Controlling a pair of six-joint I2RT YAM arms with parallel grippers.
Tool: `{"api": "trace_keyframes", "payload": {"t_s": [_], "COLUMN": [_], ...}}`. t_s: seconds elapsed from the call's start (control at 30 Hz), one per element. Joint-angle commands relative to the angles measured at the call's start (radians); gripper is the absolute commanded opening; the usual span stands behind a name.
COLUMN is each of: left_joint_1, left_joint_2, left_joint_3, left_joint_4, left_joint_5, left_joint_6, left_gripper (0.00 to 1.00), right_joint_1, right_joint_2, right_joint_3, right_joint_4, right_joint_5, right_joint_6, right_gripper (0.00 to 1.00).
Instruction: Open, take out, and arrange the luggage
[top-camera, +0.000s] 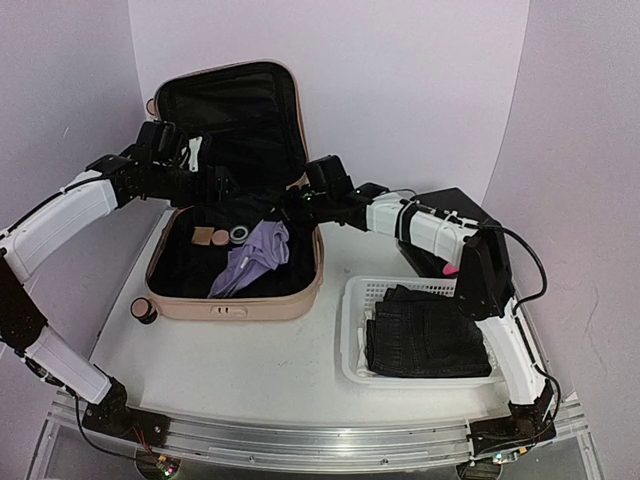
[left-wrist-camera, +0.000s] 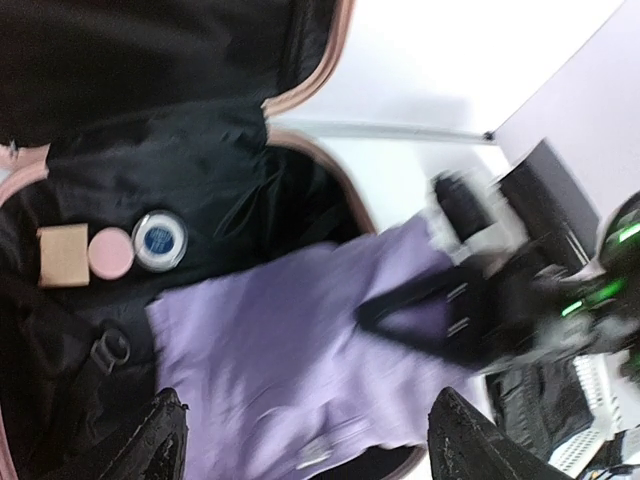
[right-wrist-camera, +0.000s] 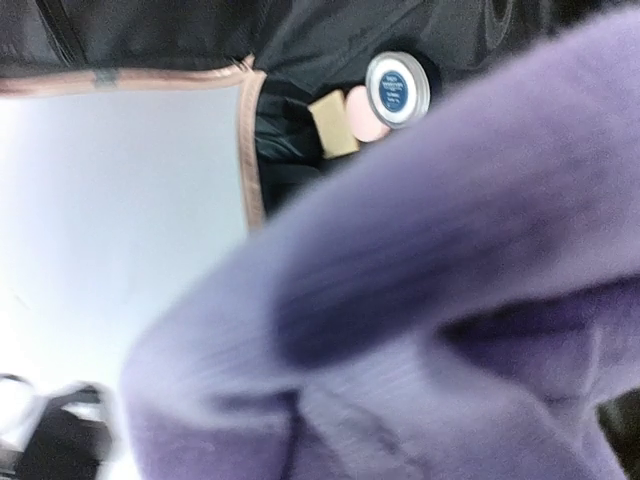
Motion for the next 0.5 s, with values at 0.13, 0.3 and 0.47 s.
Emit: {"api": "trace_keyframes", "payload": {"t_s": [0.13, 0.3, 0.47], "left_joint_1": [0.002, 0.002, 0.001], "left_joint_2": [-0.028, -0.026, -0.018], "left_joint_3": [-0.09, -0.105, -0.117], "left_joint_4": [0.012, 0.018, 0.043], "left_joint_5": [-0.025, -0.007, 0.031], "left_joint_6": [0.008, -0.001, -0.027], "left_gripper": [0.83, 0.83, 0.83], "right_joint_1": [-0.001, -0.001, -0.001], "right_joint_2": [-0.249, -0.439, -0.644], "right_joint_3": [-0.204, -0.444, -0.709], "right_joint_4": [0.147, 0.181, 0.173], "right_joint_5": [-0.03, -0.012, 0.015], "right_joint_6": [0.246, 0.266, 0.312], "right_gripper": [0.0, 0.0, 0.0]}}
